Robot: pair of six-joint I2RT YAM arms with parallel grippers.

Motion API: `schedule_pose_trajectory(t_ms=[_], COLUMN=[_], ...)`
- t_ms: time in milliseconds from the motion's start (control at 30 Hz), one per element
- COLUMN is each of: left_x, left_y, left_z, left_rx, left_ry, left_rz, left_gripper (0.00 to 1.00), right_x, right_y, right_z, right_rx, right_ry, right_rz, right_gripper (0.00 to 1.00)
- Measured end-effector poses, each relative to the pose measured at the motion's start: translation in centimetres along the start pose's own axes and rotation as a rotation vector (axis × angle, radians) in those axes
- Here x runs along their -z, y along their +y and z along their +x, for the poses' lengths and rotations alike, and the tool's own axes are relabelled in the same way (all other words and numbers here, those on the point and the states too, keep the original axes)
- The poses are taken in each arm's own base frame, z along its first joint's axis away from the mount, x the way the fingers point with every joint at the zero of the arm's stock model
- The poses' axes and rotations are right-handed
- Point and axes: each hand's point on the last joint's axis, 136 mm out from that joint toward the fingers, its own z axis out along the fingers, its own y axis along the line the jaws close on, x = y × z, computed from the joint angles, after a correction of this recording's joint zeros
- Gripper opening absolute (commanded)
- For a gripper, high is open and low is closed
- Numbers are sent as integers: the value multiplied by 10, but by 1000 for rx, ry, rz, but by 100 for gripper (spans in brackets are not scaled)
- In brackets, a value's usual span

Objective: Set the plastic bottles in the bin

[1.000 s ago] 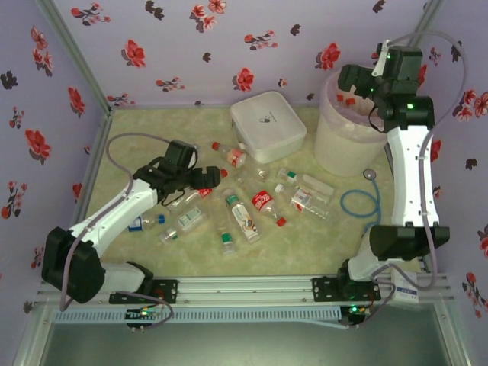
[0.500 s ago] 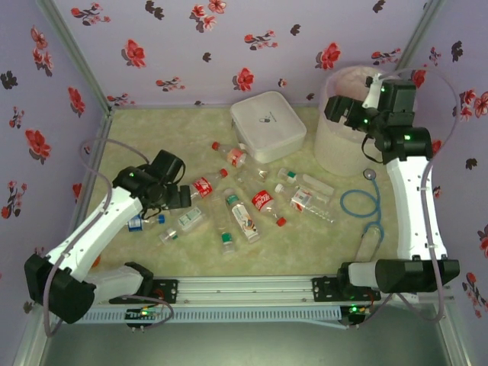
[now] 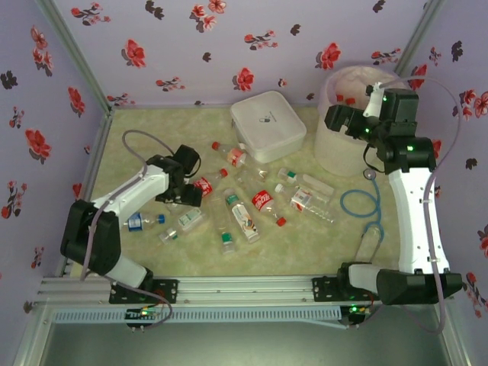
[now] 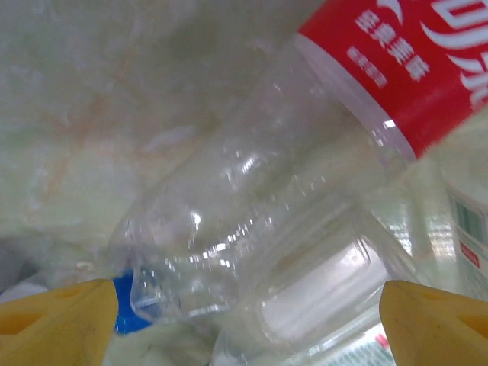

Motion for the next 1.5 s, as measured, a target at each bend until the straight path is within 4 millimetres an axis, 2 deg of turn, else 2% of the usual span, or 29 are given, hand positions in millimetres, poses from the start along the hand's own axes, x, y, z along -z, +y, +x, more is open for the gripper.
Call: schedule_pose_trajectory(t_ms=[200, 333, 433, 533, 633, 833, 1000, 1067, 1133, 1167, 1267, 1333, 1367, 1433, 1500], left_x=[-25, -33, -48, -60, -60, -49, -25, -7, 17, 31, 70, 90, 96, 107, 116], left_y=[5, 5, 5, 11, 18, 25, 28, 27, 23, 19, -1, -22, -31, -53, -71], left_z=[-11, -20, -22, -24, -33, -51, -57, -62, -68, -70, -75, -74, -74, -75, -76], left_rx=[3, -1, -4, 14, 45, 75, 106, 122, 145, 156, 173, 157, 143, 102, 59], left_ry=[19, 17, 49, 79, 70, 18, -40, -92, -169, -218, -370, -449, -472, -511, -537], left_rz=[-9, -6, -11, -20, -22, -22, -7, 17, 74, 117, 275, 390, 432, 508, 565], left_gripper=[88, 88, 81, 69, 56, 52, 48, 46, 45, 42, 32, 26, 20, 0, 0], right_x=[-1, -1, -3, -4, -1, 8, 0, -5, -9, -11, -12, -13, -16, -28, -44], right_y=[-1, -1, -2, -3, -2, -2, 6, 16, 32, 44, 80, 108, 119, 144, 164], right_z=[2, 2, 5, 6, 6, 17, 30, 32, 37, 39, 42, 45, 48, 57, 67], right_rx=[0, 0, -3, -6, -12, -30, -81, -98, -102, -98, -67, -44, -35, -29, -43], right_ry=[7, 8, 17, 19, 14, 7, 17, 5, -3, -5, -7, -3, 7, 49, 105], right_rz=[2, 3, 5, 6, 4, 0, -67, -115, -173, -210, -309, -384, -415, -472, -511], right_gripper=[100, 99, 100, 100, 99, 99, 98, 98, 96, 96, 87, 83, 81, 77, 77])
